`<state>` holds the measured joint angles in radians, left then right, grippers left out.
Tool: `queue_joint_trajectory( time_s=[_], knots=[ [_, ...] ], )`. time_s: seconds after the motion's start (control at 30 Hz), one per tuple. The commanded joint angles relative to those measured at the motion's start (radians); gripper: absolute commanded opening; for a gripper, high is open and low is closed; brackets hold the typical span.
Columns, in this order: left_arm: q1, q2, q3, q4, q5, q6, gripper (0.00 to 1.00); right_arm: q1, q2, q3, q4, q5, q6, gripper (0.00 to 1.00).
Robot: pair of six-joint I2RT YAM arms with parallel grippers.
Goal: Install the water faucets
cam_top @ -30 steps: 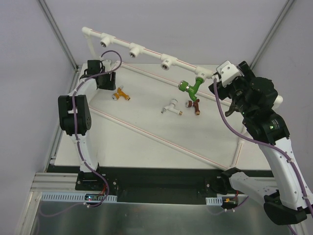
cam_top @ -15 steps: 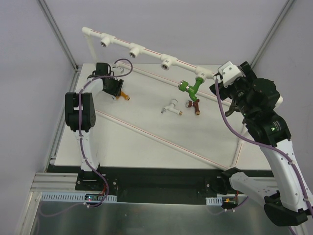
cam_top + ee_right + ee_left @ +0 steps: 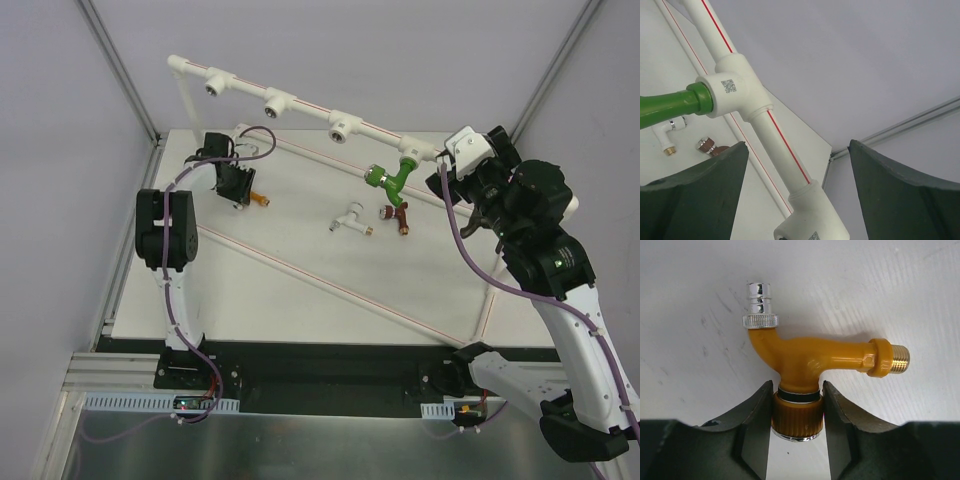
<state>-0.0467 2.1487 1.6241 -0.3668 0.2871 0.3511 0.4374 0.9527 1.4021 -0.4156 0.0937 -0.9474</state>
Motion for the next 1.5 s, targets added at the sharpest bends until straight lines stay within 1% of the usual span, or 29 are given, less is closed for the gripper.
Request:
queue_joint_trajectory(
  time_s=[0.0, 0.2, 0.23, 0.4, 0.53, 0.67, 0.77, 0.8, 0.9, 1.07, 1.17, 1.23, 1.33, 1.4, 1.47],
  knots=[
    [-0.002, -0.157, -0.047, -0.031, 0.046, -0.112, 0.0, 0.006, 0.0, 0.043, 0.037, -0.063, 0.035, 0.85],
    [-0.004, -0.332, -0.124, -0.031, 0.138, -0.315, 0.0, 0.014, 0.024, 0.089, -0.015, -0.176, 0.064, 0.87],
    [-0.004, -0.383, -0.138, -0.031, 0.156, -0.33, 0.0, 0.015, 0.026, 0.09, -0.015, -0.193, 0.07, 0.87],
    [-0.004, -0.536, -0.217, -0.03, 0.23, -0.444, 0.0, 0.041, 0.041, 0.123, -0.018, -0.334, 0.117, 0.88],
    [-0.004, -0.676, -0.265, -0.031, 0.271, -0.508, 0.0, 0.08, 0.055, 0.141, -0.012, -0.367, 0.128, 0.88],
    [-0.01, -0.776, -0.306, -0.031, 0.322, -0.563, 0.0, 0.109, 0.064, 0.161, 0.003, -0.422, 0.131, 0.88],
    [-0.024, -0.835, -0.323, -0.031, 0.337, -0.606, 0.0, 0.139, 0.09, 0.195, -0.015, -0.527, 0.134, 0.89],
    [-0.039, -0.863, -0.328, -0.031, 0.337, -0.621, 0.0, 0.15, 0.101, 0.202, -0.018, -0.587, 0.136, 0.89],
    [-0.077, -0.909, -0.336, -0.029, 0.342, -0.655, 0.0, 0.208, 0.159, 0.235, -0.031, -0.658, 0.141, 0.89],
    [-0.153, -0.957, -0.349, -0.031, 0.324, -0.693, 0.0, 0.352, 0.259, 0.265, -0.054, -0.618, 0.111, 0.89],
    [-0.217, -0.98, -0.359, -0.031, 0.302, -0.704, 0.0, 0.405, 0.3, 0.264, -0.061, -0.559, 0.099, 0.88],
    [-0.261, -0.997, -0.359, -0.031, 0.284, -0.707, 0.0, 0.429, 0.331, 0.267, -0.074, -0.503, 0.081, 0.88],
    [-0.3, -1.02, -0.357, -0.03, 0.253, -0.701, 0.0, 0.463, 0.366, 0.253, -0.069, -0.408, 0.062, 0.88],
    [-0.324, -1.032, -0.356, -0.031, 0.245, -0.701, 0.0, 0.481, 0.385, 0.25, -0.066, -0.352, 0.056, 0.86],
    [-0.335, -1.038, -0.357, -0.031, 0.244, -0.699, 0.0, 0.494, 0.408, 0.247, -0.063, -0.327, 0.05, 0.84]
  ],
)
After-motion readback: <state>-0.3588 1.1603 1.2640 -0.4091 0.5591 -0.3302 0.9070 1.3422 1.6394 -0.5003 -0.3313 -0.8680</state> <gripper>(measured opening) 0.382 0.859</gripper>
